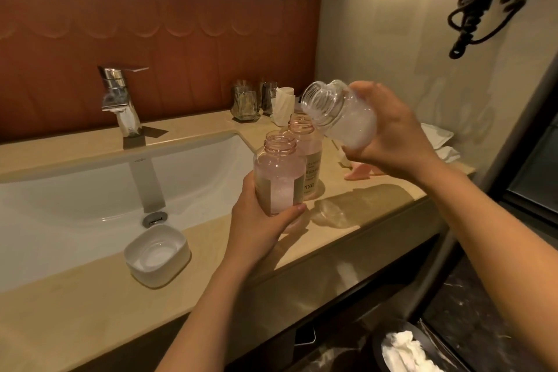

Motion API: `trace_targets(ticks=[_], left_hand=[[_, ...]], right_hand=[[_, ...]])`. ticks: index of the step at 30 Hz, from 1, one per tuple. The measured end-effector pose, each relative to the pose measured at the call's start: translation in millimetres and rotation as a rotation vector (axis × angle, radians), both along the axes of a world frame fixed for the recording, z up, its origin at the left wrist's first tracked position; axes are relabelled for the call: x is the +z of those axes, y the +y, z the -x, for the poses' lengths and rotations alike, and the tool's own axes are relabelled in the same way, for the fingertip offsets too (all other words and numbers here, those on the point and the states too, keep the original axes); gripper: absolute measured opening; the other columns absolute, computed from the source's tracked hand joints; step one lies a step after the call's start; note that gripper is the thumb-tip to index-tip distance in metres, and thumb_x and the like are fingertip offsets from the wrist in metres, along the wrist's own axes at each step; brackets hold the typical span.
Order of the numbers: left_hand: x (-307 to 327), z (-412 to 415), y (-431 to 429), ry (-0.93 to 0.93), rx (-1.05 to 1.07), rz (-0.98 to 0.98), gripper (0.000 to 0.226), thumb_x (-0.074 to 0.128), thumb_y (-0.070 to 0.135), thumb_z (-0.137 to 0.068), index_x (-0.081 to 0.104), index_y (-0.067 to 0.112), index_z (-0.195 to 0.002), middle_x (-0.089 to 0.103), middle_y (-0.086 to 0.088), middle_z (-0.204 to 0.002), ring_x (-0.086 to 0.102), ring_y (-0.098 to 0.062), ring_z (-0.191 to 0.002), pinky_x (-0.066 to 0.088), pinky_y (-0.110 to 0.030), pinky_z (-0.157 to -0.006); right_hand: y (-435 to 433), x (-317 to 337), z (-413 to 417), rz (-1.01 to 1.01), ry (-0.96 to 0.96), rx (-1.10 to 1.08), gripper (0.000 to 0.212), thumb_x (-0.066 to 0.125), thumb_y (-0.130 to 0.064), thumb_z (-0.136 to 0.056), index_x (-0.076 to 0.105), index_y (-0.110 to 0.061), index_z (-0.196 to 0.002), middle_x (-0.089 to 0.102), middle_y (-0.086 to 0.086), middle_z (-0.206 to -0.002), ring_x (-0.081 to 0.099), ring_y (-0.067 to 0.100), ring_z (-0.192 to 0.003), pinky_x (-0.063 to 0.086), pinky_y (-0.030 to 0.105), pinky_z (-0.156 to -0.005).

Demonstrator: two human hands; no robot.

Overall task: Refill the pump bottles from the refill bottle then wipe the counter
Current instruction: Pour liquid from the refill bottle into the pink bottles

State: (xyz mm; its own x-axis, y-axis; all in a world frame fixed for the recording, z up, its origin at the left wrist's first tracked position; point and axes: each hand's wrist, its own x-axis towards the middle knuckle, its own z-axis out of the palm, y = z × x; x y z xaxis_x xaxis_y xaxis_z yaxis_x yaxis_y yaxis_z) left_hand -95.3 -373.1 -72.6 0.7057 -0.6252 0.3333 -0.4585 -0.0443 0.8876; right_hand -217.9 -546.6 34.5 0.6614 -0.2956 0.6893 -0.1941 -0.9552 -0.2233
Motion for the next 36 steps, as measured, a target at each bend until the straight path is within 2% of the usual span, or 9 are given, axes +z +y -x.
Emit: trace_targets(ticks=[1, 5, 8, 12, 16, 26, 32, 36], left_hand=[[-0.3, 0.0, 0.0, -0.004, -0.001, 0.000, 0.084, 0.081, 0.041, -0.067, 0.033, 0.030, -0.136, 0.050, 0.013, -0.126, 0.050, -0.008, -0.111, 0.048, -0.022, -0.086], [-1.9, -1.3, 1.2, -0.014, -0.010, 0.011, 0.081, 0.080, 0.045, -0.066, 0.035, 0.032, -0.131, 0.052, 0.017, -0.119, 0.052, -0.007, -0.109, 0.047, -0.017, -0.081], [-2.9, -1.9, 1.9, -0.021, -0.015, 0.020, 0.077, 0.080, 0.047, -0.065, 0.035, 0.036, -0.127, 0.051, 0.022, -0.115, 0.051, -0.004, -0.106, 0.045, -0.014, -0.079], [-4.2, -2.5, 2.6, -0.038, -0.018, 0.031, 0.078, 0.080, 0.046, -0.066, 0.034, 0.038, -0.128, 0.049, 0.022, -0.118, 0.050, -0.003, -0.109, 0.046, -0.017, -0.084], [-5.1, -3.3, 2.6, -0.050, -0.021, 0.042, 0.078, 0.081, 0.047, -0.065, 0.036, 0.038, -0.128, 0.051, 0.021, -0.118, 0.052, -0.004, -0.108, 0.049, -0.024, -0.087], [-6.2, -4.8, 3.6, -0.038, -0.027, 0.050, 0.076, 0.081, 0.048, -0.064, 0.033, 0.042, -0.123, 0.047, 0.029, -0.111, 0.050, -0.001, -0.105, 0.047, -0.018, -0.082], [-6.3, -4.1, 3.7, -0.035, -0.027, 0.052, 0.076, 0.081, 0.047, -0.064, 0.035, 0.040, -0.124, 0.049, 0.024, -0.114, 0.051, -0.002, -0.106, 0.045, -0.014, -0.079], [-6.8, -4.2, 3.2, -0.035, -0.027, 0.052, 0.074, 0.081, 0.047, -0.064, 0.034, 0.041, -0.122, 0.049, 0.027, -0.111, 0.051, -0.002, -0.105, 0.046, -0.016, -0.081]], right_hand=[[-0.2, 1.8, 0.7, 0.039, 0.028, -0.015, 0.078, 0.078, -0.018, -0.058, 0.042, -0.020, -0.127, 0.049, 0.002, -0.119, 0.050, 0.025, -0.099, 0.048, 0.042, -0.071], [1.7, 10.0, 1.8, 0.170, 0.123, -0.068, 0.079, 0.080, -0.016, -0.058, 0.044, -0.017, -0.128, 0.050, 0.007, -0.122, 0.051, 0.030, -0.100, 0.037, 0.033, -0.070], [4.9, 14.4, 0.8, 0.254, 0.181, -0.087, 0.081, 0.083, -0.017, -0.058, 0.045, -0.015, -0.129, 0.051, 0.009, -0.122, 0.052, 0.030, -0.101, 0.038, 0.034, -0.073], [6.7, 17.9, -2.8, 0.306, 0.224, -0.110, 0.083, 0.085, -0.018, -0.056, 0.046, -0.015, -0.129, 0.053, 0.009, -0.122, 0.053, 0.032, -0.101, 0.038, 0.035, -0.078], [10.3, 19.3, -6.4, 0.325, 0.247, -0.116, 0.080, 0.085, -0.020, -0.059, 0.047, -0.015, -0.129, 0.053, 0.009, -0.123, 0.053, 0.030, -0.105, 0.032, 0.032, -0.080], [14.0, 24.7, -10.7, 0.390, 0.279, -0.139, 0.084, 0.087, -0.018, -0.056, 0.047, -0.012, -0.130, 0.055, 0.013, -0.123, 0.054, 0.034, -0.101, 0.042, 0.040, -0.082], [15.2, 26.0, -10.9, 0.398, 0.289, -0.145, 0.084, 0.086, -0.018, -0.057, 0.046, -0.012, -0.130, 0.054, 0.013, -0.124, 0.054, 0.034, -0.102, 0.043, 0.043, -0.083], [15.9, 26.9, -10.3, 0.403, 0.290, -0.149, 0.083, 0.086, -0.020, -0.058, 0.046, -0.013, -0.130, 0.054, 0.013, -0.124, 0.054, 0.034, -0.102, 0.042, 0.042, -0.082]])
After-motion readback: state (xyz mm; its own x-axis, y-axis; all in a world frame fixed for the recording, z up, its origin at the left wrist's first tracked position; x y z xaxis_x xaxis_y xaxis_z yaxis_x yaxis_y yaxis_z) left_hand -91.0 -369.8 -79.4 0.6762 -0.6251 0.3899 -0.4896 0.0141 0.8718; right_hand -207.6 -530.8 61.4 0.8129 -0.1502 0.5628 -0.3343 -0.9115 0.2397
